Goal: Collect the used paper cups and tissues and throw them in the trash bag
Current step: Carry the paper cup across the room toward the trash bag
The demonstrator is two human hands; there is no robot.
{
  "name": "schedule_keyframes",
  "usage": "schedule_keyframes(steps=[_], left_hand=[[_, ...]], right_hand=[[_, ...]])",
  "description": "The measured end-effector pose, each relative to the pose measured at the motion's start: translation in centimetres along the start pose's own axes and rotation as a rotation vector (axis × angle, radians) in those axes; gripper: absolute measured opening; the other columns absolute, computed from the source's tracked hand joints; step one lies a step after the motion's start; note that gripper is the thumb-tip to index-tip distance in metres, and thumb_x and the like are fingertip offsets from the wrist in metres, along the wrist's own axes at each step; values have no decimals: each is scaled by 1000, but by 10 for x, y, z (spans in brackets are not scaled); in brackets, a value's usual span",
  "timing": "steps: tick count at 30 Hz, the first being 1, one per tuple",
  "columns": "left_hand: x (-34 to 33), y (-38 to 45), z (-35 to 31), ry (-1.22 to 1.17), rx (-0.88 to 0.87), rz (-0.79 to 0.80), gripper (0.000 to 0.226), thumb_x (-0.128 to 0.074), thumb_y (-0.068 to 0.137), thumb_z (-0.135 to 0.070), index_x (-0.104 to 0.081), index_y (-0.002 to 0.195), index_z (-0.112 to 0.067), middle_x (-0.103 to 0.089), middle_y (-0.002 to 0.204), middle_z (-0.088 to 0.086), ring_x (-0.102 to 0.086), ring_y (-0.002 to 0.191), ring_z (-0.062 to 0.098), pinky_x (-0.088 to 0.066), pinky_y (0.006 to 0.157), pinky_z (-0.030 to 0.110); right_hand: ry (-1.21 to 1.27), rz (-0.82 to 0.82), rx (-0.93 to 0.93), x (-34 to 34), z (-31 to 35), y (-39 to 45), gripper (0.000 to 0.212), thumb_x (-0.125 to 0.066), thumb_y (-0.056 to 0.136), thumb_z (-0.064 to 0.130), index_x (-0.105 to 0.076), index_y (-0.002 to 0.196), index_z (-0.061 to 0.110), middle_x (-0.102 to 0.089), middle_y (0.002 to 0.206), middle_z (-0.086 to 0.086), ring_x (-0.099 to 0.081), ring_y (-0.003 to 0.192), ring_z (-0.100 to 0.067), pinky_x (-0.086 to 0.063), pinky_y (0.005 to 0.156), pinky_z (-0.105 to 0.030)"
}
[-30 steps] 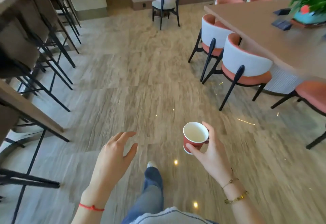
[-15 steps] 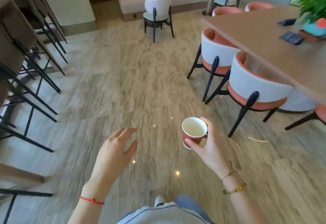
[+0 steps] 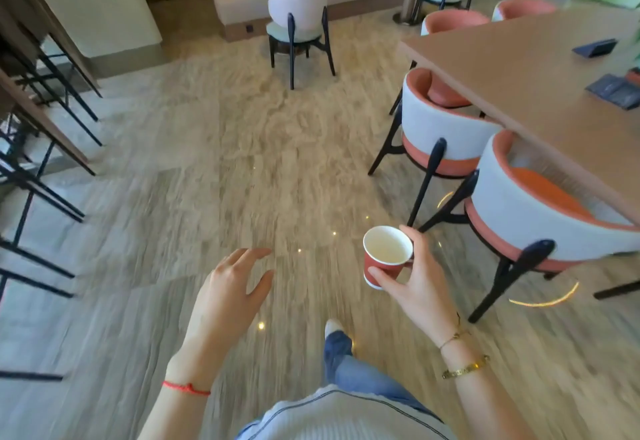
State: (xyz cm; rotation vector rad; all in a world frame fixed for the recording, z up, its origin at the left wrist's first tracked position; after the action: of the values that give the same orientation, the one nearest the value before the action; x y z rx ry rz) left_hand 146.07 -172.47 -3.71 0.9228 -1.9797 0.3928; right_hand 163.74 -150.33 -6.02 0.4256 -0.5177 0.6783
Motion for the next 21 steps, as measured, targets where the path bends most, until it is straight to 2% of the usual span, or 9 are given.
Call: schedule_keyframes(steps=[1, 3, 10, 13, 16, 21], left_hand=[[1, 28, -1, -7, 6, -6, 33, -62, 91, -28, -61, 124, -23, -62, 117, -9, -62, 105, 14, -54, 78, 33], [3, 85, -4, -10, 14, -23, 34, -62, 91, -29, -61, 124, -24, -62, 118, -9, -62, 105, 14, -54, 79, 33], [5, 253, -1, -27, 80, -66, 35, -61, 90, -31, -60, 125, -28, -62, 121, -10, -60, 110, 13, -54, 85, 35], [0, 318, 9, -31, 94, -63, 35, -62, 90, -30, -60, 124, -28, -62, 118, -10, -61, 108, 15, -54, 85, 37], [-9, 388, 23, -15, 105, -61, 35, -63, 89, -30, -61, 124, -27, -63, 118, -10, -62, 106, 15, -53, 83, 33], [-21, 522, 43, 8, 68, -41, 35, -64, 89, -29, -61, 123, -25, -63, 118, -7, -62, 106, 15, -51, 81, 28]], right_hand=[[-4, 0, 1, -2, -2, 29, 74, -79, 72, 33, -37, 132, 23, -51, 123, 11, -52, 107, -8, -48, 90, -29], [-6, 7, 9, -7, -5, 87, 74, -78, 72, 35, -36, 132, 25, -51, 124, 10, -53, 108, -8, -48, 91, -32], [4, 65, 45, -38, -15, 273, 74, -75, 73, 41, -33, 133, 30, -49, 124, 14, -49, 110, -3, -41, 88, -13], [15, 86, 41, -57, -25, 338, 75, -75, 73, 41, -32, 134, 32, -47, 126, 15, -49, 112, -3, -47, 89, -19], [11, 97, 26, -80, -39, 400, 76, -76, 73, 41, -31, 134, 32, -47, 127, 14, -49, 113, -4, -50, 91, -27], [40, 81, 12, -116, -60, 517, 75, -77, 72, 39, -32, 132, 35, -45, 124, 19, -47, 112, 0, -45, 90, -18]])
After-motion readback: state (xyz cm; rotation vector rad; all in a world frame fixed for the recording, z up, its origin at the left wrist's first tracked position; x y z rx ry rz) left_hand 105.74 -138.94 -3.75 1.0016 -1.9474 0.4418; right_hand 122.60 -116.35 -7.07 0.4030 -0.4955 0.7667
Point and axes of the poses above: each hand's wrist, its own y-axis towards the middle knuckle, its own x-axis out of the back of the hand, z = x × y, the point moved 3 cm from there along y, towards the middle knuckle
